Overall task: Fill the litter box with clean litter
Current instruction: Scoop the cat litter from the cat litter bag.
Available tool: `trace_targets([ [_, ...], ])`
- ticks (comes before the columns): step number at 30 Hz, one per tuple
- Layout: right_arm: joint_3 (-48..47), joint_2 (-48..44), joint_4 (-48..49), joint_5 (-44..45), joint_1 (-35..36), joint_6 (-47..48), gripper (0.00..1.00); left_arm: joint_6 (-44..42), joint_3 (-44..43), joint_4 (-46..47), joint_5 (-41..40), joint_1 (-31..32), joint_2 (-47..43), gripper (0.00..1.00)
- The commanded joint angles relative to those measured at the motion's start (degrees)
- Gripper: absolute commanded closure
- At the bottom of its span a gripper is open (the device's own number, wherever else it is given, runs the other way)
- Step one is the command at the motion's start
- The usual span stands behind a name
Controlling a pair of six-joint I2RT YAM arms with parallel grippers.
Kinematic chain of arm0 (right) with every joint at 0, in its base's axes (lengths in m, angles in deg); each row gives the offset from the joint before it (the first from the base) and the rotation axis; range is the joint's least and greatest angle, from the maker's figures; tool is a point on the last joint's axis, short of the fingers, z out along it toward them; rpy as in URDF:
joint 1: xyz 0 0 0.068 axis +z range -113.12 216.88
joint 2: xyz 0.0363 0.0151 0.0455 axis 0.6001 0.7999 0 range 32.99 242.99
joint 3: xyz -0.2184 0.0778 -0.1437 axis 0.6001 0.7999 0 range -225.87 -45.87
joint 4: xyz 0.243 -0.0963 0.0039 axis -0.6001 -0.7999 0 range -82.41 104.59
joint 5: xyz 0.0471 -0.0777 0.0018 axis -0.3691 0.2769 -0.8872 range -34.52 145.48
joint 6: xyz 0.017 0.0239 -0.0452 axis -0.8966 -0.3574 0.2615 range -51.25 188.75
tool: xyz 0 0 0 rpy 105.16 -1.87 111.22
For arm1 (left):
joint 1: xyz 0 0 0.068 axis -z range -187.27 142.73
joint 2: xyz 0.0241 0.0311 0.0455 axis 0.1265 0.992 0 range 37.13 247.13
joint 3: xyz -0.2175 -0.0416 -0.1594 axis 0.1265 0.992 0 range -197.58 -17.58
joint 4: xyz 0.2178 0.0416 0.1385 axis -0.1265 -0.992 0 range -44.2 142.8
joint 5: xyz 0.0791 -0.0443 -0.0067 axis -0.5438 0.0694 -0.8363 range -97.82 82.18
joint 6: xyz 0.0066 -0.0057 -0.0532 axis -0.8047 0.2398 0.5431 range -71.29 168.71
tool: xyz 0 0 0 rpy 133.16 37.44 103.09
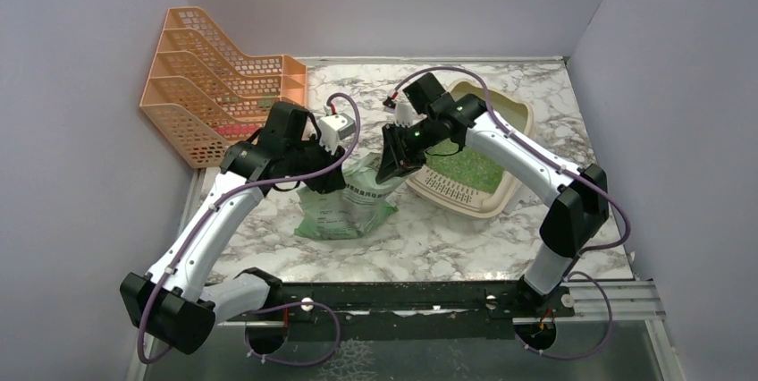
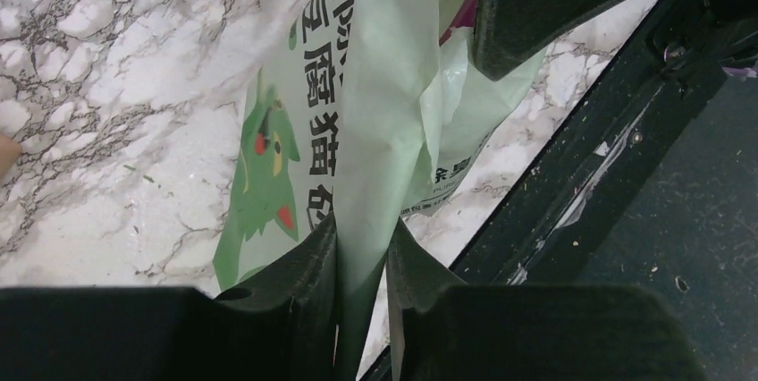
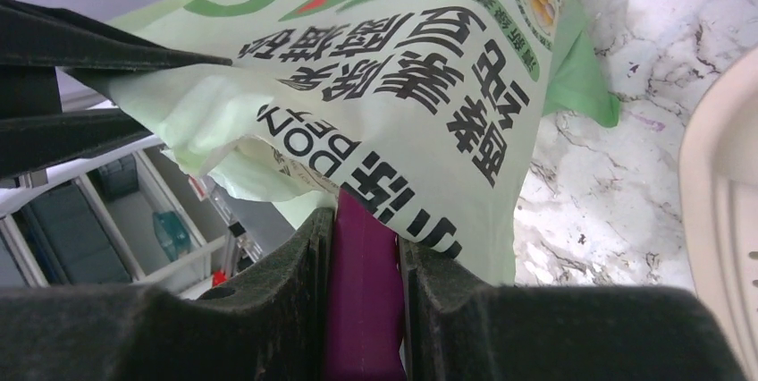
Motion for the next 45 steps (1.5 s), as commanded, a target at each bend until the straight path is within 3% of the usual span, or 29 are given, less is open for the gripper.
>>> trace_targets([
  [1,-2.46,1.11,-1.50,7.50,1.92,-2.69,0.99,1.84,0.45,-0.75,0.49,-0.26,-2.02,0.78],
  [3,-4.89,2.31,-4.16,11.60,2.29,-2.49,0.99,2.50,0.62,-0.63,-0.30,-0.27,-1.83,0.73],
  [5,-8.02,3.54,-7.80,16.39,2.54,-1.97,0.99,3.51,0.90,-0.38,-1.64,-0.28,-1.59,0.52],
  [11,-12.06,8.96,-13.45,16.34,4.34,2.08,0.99,7.03,3.03,0.78,-4.14,-0.27,-2.57,0.39],
  [16,-16.64,17.35,-18.27,15.38,9.92,6.01,0.99,11.21,4.20,2.35,-8.72,-0.25,-4.80,0.36],
  [20,-19.70,20.02,-16.75,13.62,11.03,5.85,0.99,15.59,4.79,5.89,-17.16,-0.28,-8.71,0.21],
  [25,-24.80,19.02,-17.32,18.05,10.83,4.70,0.99,19.44,5.15,9.40,-27.11,-0.28,-14.47,0.02],
  [30,-31.69,18.88,-24.46,27.33,9.77,4.34,0.99,26.62,8.03,9.29,-37.16,-0.25,-18.78,0.01],
  [33,-31.85,18.07,-26.47,29.79,9.38,4.57,0.99,32.60,10.09,9.01,-38.93,-0.28,-21.20,0.01],
  [39,-25.84,16.12,-23.31,24.93,9.28,6.23,0.99,37.95,13.79,8.63,-35.90,-0.28,-25.68,0.01],
  [45,-26.10,18.51,-23.02,19.32,9.27,8.35,0.99,38.81,18.09,8.53,-28.56,-0.27,-27.58,0.02],
])
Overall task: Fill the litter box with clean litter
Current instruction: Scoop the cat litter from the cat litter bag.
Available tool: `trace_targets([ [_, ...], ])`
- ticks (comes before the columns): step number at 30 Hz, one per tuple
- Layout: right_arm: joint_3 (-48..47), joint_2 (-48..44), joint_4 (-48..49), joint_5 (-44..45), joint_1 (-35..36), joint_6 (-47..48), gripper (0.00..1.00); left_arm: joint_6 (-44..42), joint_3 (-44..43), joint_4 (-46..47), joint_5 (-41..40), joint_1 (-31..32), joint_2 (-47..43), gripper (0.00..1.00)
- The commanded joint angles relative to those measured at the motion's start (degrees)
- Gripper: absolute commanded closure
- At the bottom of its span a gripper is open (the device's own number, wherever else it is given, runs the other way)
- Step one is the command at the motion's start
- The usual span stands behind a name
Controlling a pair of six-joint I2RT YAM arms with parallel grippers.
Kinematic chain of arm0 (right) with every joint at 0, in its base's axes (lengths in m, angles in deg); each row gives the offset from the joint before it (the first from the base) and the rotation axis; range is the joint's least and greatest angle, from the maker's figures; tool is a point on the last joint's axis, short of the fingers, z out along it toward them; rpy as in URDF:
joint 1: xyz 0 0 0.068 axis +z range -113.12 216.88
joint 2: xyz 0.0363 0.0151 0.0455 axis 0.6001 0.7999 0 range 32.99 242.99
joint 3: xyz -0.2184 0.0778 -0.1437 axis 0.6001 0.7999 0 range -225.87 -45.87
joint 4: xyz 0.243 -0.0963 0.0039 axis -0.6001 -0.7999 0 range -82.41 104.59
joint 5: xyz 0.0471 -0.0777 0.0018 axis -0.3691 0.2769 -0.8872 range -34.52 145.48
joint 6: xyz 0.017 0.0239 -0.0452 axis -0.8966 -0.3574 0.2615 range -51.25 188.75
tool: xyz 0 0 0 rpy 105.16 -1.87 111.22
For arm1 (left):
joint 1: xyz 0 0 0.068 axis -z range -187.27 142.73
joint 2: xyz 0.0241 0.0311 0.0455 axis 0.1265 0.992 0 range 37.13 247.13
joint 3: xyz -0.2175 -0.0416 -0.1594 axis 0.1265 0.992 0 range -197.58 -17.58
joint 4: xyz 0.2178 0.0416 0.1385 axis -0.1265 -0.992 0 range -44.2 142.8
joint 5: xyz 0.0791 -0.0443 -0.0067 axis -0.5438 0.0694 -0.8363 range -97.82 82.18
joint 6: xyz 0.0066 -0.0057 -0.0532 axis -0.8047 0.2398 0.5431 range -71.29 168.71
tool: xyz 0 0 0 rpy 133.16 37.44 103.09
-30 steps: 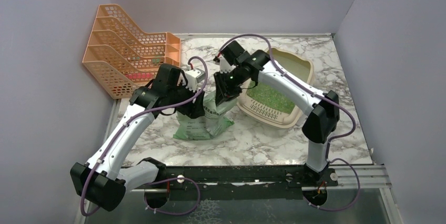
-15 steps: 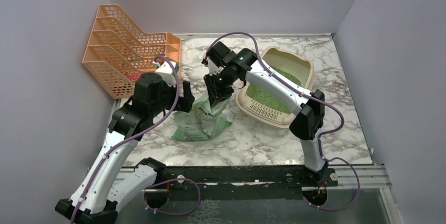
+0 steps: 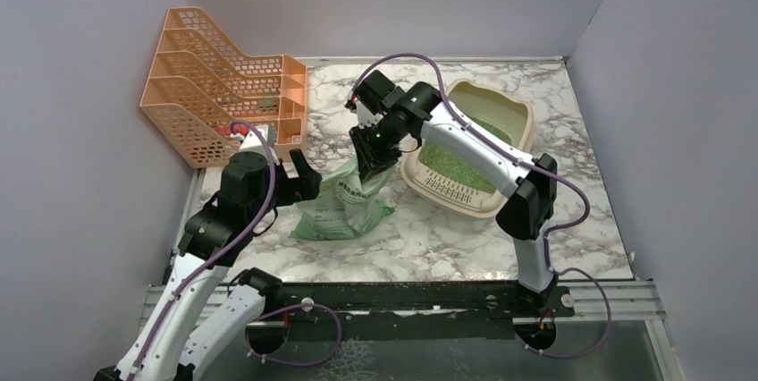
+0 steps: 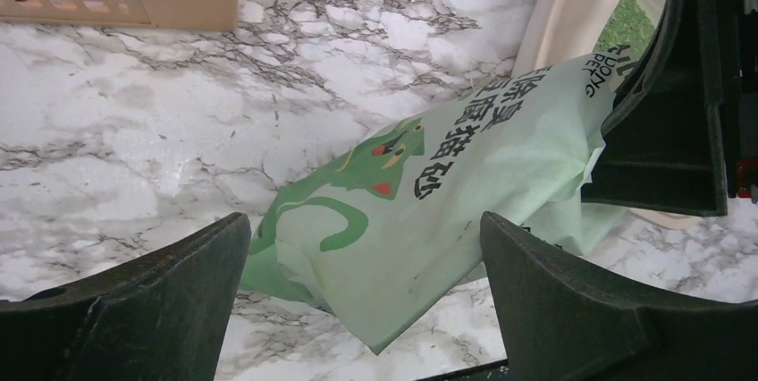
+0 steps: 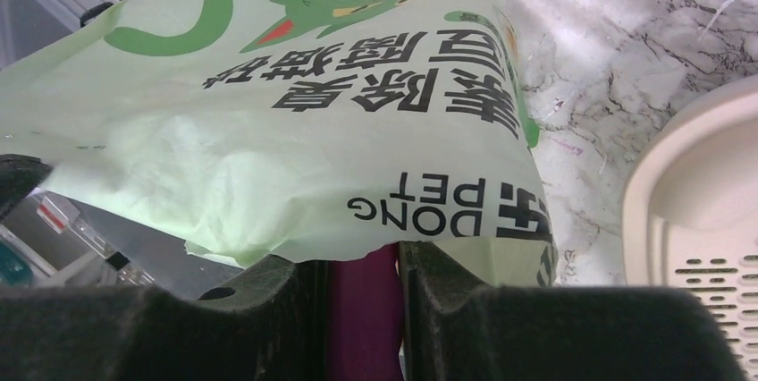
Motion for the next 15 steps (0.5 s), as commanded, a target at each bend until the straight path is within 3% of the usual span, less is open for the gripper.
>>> trace_targets([
  [1,1.09,2.77,-4.87,-1.88,-0.28,3.80,0.99,2.90,3.42,0.12,7.39,-0.17,-0.18,0.02],
  [8,0.70,7.23,-1.88,-12.18,-0.28,6.57,0.99,0.72,3.86,2.35,6.69,-0.18,3.22,0.04],
  [15,4.22,6.01,7.21,-22.55,-1.68,5.75,0.99,-5.01,0.04,3.90,6.57,-0.19,5.59,0.03],
])
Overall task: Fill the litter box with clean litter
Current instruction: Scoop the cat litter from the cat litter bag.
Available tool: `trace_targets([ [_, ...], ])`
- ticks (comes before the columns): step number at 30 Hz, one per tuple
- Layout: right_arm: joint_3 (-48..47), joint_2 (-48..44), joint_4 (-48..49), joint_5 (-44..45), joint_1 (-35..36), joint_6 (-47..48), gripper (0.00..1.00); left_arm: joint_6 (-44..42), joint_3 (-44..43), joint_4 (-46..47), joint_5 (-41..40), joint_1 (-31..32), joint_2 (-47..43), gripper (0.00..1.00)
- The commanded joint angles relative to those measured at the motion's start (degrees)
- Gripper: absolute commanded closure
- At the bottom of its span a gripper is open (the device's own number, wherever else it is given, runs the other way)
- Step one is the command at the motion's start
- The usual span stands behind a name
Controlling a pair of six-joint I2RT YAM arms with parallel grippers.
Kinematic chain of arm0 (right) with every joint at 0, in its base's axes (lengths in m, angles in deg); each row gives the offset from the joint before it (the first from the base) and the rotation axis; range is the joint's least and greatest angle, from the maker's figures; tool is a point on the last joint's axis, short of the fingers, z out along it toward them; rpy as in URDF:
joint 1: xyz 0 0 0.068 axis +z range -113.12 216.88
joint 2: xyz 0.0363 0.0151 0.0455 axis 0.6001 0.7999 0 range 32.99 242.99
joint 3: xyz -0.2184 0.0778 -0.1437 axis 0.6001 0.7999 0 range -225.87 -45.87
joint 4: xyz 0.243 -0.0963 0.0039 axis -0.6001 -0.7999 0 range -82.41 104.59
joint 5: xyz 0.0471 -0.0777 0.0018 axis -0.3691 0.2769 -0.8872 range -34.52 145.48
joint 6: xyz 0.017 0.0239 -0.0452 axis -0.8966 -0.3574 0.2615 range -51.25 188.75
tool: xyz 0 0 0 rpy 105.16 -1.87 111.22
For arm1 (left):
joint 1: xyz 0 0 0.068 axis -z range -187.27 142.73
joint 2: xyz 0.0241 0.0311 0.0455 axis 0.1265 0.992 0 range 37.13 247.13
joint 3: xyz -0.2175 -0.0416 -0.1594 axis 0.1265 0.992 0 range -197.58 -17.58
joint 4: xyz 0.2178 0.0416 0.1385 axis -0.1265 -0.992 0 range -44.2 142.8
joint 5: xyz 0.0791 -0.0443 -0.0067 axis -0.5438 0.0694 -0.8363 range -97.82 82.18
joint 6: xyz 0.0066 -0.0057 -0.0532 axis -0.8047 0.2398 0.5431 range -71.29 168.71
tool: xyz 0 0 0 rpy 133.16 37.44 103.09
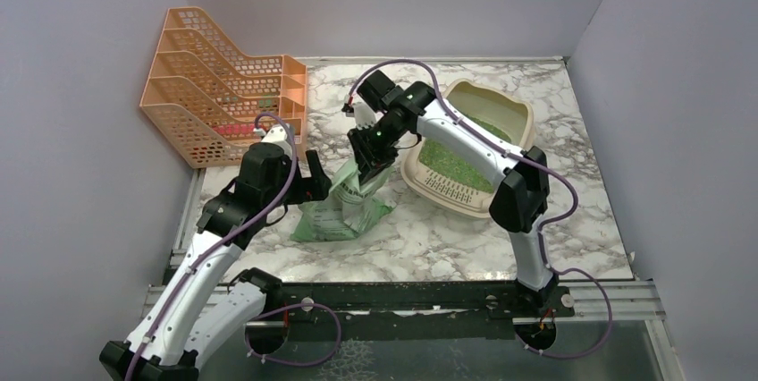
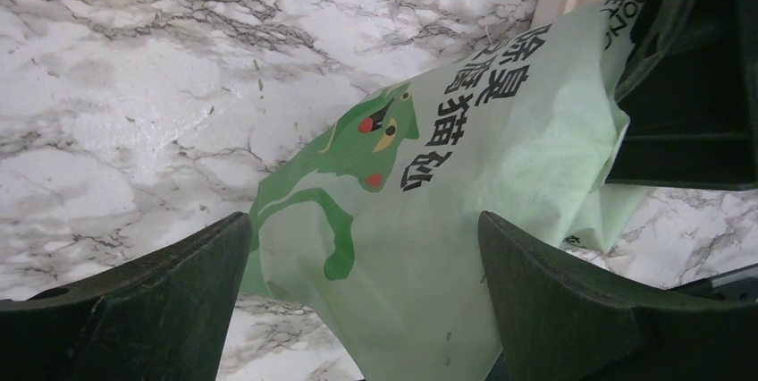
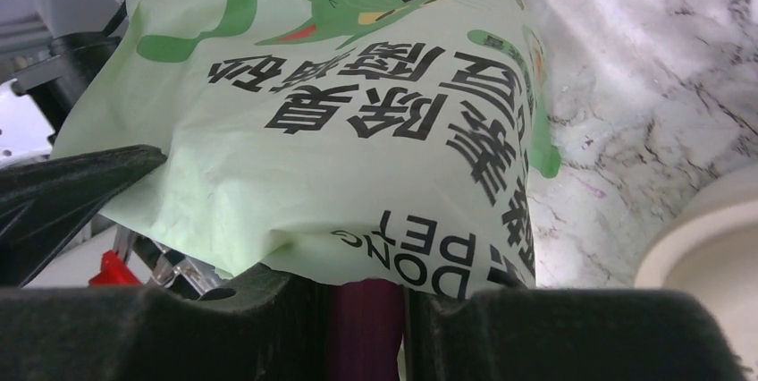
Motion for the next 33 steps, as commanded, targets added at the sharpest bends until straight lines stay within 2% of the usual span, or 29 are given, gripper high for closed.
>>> trace_targets([
  [1,4.88,1.54,6.73,-13.01,-0.09,-0.32,0.99,-5.20,-3.84,2.12,1.35,-0.15,0.50,0.02],
  [7,18.16,-5.22,23.95,-25.13,-5.10,-6.50,0.99,-10.30,-6.83,4.10,4.16,-0.11,0.71,0.01],
  [12,28.77,-10.75,38.46,-34.22,-8.17,-13.05,0.99,-19.71,-9.90,4.42,18.27,-0.10,2.86,0.01],
  [14,30.32,-11.50,40.59,-37.06,-8.53,-13.53,0.99,-22.61,-11.24,2.78,22.35,-0.15,4.69,0.02],
  [22,35.29,-14.79,45.42,-42.00,-11.31,-14.85,0.99,-29.87,-15.72,-7.30,23.99,-0.14,12.77,0.10],
  [27,35.67,-16.75,41.25,-39.71,-13.03,-12.17,0.99,-34.35,-18.41,-11.21,27.68,-0.15,17.41,0.30],
  [33,30.22,-15.30,25.87,-28.82,-13.01,-5.42,0.99,-36.70,-20.83,-13.42,26.93,-0.07,21.20,0.95],
])
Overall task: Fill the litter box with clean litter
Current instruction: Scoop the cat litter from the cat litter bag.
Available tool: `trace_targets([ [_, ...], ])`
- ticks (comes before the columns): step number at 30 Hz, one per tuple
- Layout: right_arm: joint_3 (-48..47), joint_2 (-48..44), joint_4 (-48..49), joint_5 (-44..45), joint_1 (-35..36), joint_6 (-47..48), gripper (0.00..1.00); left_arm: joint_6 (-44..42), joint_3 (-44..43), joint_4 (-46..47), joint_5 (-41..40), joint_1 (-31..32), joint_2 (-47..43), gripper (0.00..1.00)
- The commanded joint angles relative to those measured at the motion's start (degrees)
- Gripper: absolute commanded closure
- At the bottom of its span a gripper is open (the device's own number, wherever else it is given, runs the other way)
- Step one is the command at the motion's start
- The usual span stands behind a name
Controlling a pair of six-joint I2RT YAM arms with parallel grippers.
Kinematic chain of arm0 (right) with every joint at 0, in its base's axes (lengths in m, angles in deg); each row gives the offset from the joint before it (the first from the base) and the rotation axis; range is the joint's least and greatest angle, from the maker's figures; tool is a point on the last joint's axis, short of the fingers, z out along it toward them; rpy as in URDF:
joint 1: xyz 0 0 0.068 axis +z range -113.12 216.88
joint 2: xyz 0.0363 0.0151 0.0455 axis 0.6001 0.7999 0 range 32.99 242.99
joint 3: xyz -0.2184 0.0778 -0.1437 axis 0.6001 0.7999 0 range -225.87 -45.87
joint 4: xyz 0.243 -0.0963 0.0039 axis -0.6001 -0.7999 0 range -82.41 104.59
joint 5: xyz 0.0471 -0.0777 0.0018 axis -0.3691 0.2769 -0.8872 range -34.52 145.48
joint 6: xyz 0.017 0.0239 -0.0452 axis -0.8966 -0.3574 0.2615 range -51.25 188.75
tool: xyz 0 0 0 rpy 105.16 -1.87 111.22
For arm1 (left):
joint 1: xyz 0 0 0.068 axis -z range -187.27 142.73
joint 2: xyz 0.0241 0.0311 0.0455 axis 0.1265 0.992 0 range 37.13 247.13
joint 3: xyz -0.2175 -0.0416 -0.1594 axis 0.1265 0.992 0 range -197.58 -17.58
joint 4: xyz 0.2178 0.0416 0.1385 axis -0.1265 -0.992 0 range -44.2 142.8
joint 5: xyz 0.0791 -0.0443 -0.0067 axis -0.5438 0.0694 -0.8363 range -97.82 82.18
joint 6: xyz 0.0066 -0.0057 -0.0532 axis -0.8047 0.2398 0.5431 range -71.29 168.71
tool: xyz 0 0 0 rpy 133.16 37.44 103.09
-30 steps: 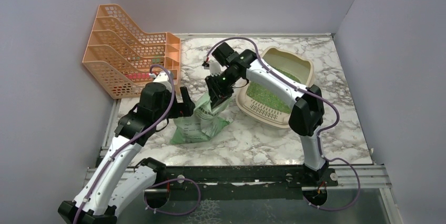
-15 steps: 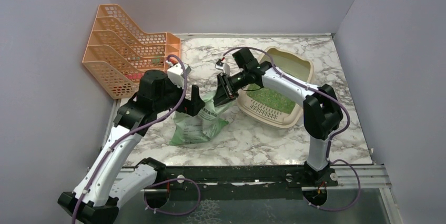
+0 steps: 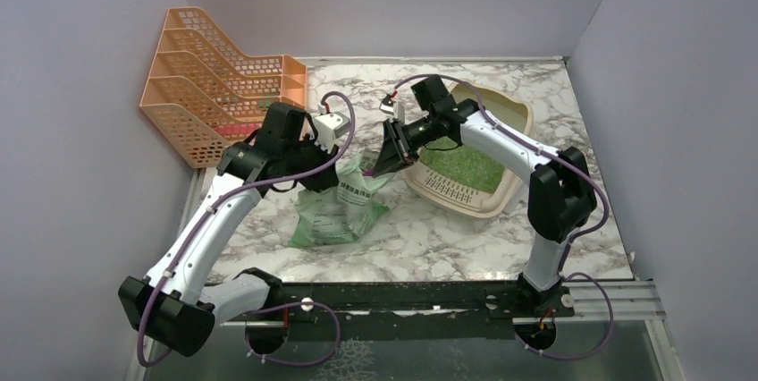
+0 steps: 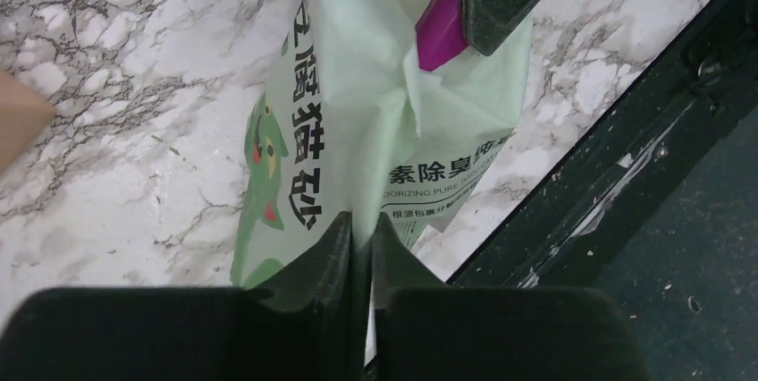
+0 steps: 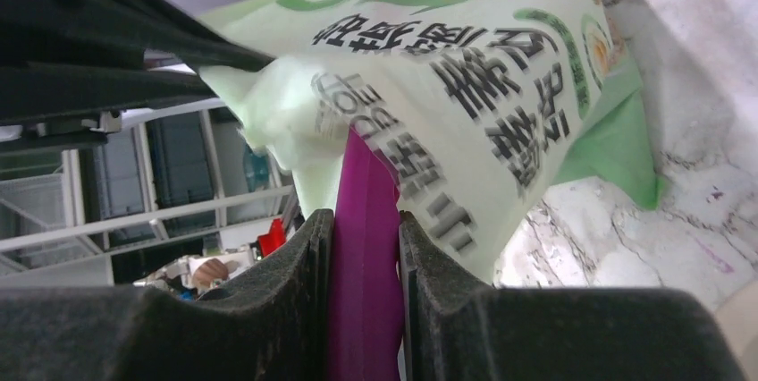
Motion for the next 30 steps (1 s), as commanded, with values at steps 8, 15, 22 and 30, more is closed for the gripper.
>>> trace_targets([
  [8,-7.73,-2.49,-23.01,16.99,0.48,7.91,0.99,-9.28,-4.56,1.14,6.45,2.17,3.66,1.00],
  [15,-11.67,-4.82,-30.51,26.00,0.89,7.23,0.99,-13.42,-8.51,6.40,7.36,7.32,5.13,1.00],
  [22,-20.18,1.36,-37.90,37.37,8.46,4.57,0.99,-10.73,-6.21,12.02,0.25,10.84,4.07,1.00],
  [30,-27.26,13.67,-40.42,39.84,12.86,4.25,0.99,-10.13,4.20,14.57,-3.22,10.85,-1.93,1.00],
])
